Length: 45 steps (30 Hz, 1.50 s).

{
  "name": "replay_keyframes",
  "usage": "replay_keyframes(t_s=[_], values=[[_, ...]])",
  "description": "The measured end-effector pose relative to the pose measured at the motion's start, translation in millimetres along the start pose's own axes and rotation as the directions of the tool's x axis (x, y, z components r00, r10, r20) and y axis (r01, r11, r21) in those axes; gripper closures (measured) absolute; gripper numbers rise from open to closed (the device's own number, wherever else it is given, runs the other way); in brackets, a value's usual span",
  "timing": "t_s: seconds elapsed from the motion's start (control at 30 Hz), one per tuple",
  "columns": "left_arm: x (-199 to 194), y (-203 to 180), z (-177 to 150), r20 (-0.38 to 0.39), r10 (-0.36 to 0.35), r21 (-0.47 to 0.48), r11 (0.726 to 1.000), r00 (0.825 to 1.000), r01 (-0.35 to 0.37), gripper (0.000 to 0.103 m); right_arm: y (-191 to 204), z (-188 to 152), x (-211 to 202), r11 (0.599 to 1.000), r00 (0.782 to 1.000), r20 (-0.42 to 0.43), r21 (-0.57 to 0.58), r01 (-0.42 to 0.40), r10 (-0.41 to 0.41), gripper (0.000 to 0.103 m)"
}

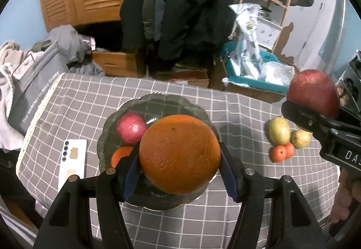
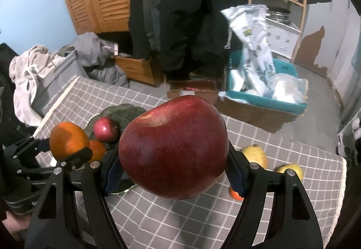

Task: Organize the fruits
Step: 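Lower the orange into the bowl with the left tool while the right tool lowers the apple in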

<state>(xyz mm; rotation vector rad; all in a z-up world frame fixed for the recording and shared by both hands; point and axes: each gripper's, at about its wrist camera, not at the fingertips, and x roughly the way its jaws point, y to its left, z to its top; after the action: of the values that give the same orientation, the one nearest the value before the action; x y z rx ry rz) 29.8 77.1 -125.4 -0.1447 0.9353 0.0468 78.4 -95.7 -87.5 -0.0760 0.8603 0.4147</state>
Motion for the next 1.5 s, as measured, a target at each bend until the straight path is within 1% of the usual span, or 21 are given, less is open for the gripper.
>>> replay_keyframes(t_s=[0.23, 0.37, 0.53, 0.67, 1.0, 1.17, 1.3, 1.37, 1.43, 1.47, 1.5], values=[[24.1, 17.3, -9.3, -0.057, 0.031, -0.026, 0.999, 0.998, -0.032, 0.038, 20.6, 1.4, 28.6, 0.999, 0.999, -0.039, -0.024, -0.023, 0.022, 0.026], [41.0, 26.8, -16.4, -0.101, 0.033, -0.046, 0.998, 0.994, -0.038, 0.038, 28.6, -0.8, 47.4, 0.999, 0.997, -0.073, -0.03, -0.035, 0.033, 0.026], [63.1, 37.0, -27.3, -0.164, 0.024, -0.083, 0.996, 0.986, -0.038, 0.038, 36.4, -7.2, 71.0, 0.998, 0.992, -0.12, -0.036, -0.05, 0.045, 0.026], [76.6, 40.4, -33.9, -0.203, 0.024, -0.092, 0.995, 0.979, -0.043, 0.038, 40.1, -13.9, 85.6, 0.998, 0.987, -0.154, -0.033, -0.06, 0.054, 0.026], [93.9, 43.8, -41.9, -0.26, 0.037, -0.099, 0.993, 0.965, -0.064, 0.038, 46.5, -22.0, 107.9, 0.996, 0.977, -0.199, -0.026, -0.08, 0.073, 0.026], [102.2, 49.7, -45.4, -0.301, 0.031, -0.124, 0.99, 0.953, -0.072, 0.038, 45.1, -22.2, 112.2, 0.996, 0.975, -0.206, -0.012, -0.086, 0.082, 0.026], [105.8, 49.5, -49.5, -0.319, 0.032, -0.121, 0.99, 0.947, -0.074, 0.038, 44.7, -21.4, 113.1, 0.996, 0.974, -0.206, -0.003, -0.091, 0.089, 0.026], [104.6, 48.3, -50.3, -0.311, 0.033, -0.118, 0.99, 0.95, -0.073, 0.035, 44.7, -21.2, 113.3, 0.996, 0.974, -0.206, -0.001, -0.094, 0.092, 0.026], [98.4, 46.2, -46.6, -0.275, 0.043, -0.112, 0.991, 0.961, -0.076, 0.016, 45.0, -20.9, 113.8, 0.995, 0.974, -0.205, 0.0, -0.095, 0.093, 0.026], [94.1, 45.5, -44.1, -0.25, 0.05, -0.107, 0.991, 0.967, -0.079, 0.014, 45.2, -20.7, 114.0, 0.995, 0.974, -0.205, 0.0, -0.096, 0.094, 0.026], [91.9, 45.7, -42.4, -0.24, 0.053, -0.105, 0.991, 0.969, -0.08, 0.013, 45.0, -20.3, 114.1, 0.995, 0.974, -0.205, 0.001, -0.096, 0.094, 0.026]])
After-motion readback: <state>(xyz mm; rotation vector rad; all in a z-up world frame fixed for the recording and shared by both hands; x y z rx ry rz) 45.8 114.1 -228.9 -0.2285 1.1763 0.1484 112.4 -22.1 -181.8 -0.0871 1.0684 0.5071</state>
